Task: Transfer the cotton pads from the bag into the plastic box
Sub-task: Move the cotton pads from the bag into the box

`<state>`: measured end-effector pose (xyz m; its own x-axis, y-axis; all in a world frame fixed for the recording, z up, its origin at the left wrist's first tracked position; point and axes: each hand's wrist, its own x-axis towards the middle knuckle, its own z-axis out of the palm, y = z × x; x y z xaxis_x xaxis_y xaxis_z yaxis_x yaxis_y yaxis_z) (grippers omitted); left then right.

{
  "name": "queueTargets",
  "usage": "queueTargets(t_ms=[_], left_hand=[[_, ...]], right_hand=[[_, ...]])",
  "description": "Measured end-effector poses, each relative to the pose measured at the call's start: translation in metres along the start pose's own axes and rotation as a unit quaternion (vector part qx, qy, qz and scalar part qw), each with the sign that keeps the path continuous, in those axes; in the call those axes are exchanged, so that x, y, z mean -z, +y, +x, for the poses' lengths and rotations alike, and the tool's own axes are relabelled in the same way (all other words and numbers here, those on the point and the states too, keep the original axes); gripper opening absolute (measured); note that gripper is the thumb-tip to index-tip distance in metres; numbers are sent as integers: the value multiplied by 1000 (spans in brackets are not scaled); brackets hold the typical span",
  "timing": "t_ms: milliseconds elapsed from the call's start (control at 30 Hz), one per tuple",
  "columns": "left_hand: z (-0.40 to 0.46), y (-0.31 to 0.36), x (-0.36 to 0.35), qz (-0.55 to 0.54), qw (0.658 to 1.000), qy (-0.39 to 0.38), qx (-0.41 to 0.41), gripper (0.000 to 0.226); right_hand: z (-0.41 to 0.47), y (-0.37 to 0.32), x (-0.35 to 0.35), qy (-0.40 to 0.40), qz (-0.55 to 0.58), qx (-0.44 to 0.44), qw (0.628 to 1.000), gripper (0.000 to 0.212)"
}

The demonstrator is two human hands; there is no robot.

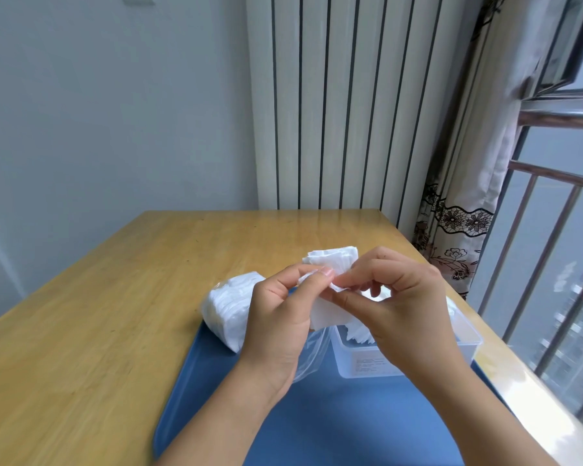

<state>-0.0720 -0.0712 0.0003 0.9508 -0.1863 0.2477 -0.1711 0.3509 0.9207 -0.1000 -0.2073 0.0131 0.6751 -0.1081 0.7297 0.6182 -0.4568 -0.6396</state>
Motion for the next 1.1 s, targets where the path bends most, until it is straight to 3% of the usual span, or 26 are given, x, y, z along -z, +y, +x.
queueTargets(t_ms=[100,267,333,400,500,700,1100], left_hand=[[-1,1,-1,-11,1000,20,14,16],[2,2,2,-19,998,52,35,15],[4,3,4,-29,997,58,42,16],[6,4,7,-36,996,67,46,16],[8,3,9,-10,997,74,31,16],[5,3,8,71,997,26,-15,18],[3,7,5,55,998,-25,-1,24]], right_hand=[[0,0,-1,-10,4,-9,1000,19],[3,-5,5,-80,57,-32,995,15],[6,-9,15,-145,175,-60,972,15],[9,-11,26,-188,319,-110,923,23],[11,-11,33,-166,394,-151,891,28],[10,-13,21,-61,217,-179,958,46],[7,-10,7,-27,145,-142,979,42]])
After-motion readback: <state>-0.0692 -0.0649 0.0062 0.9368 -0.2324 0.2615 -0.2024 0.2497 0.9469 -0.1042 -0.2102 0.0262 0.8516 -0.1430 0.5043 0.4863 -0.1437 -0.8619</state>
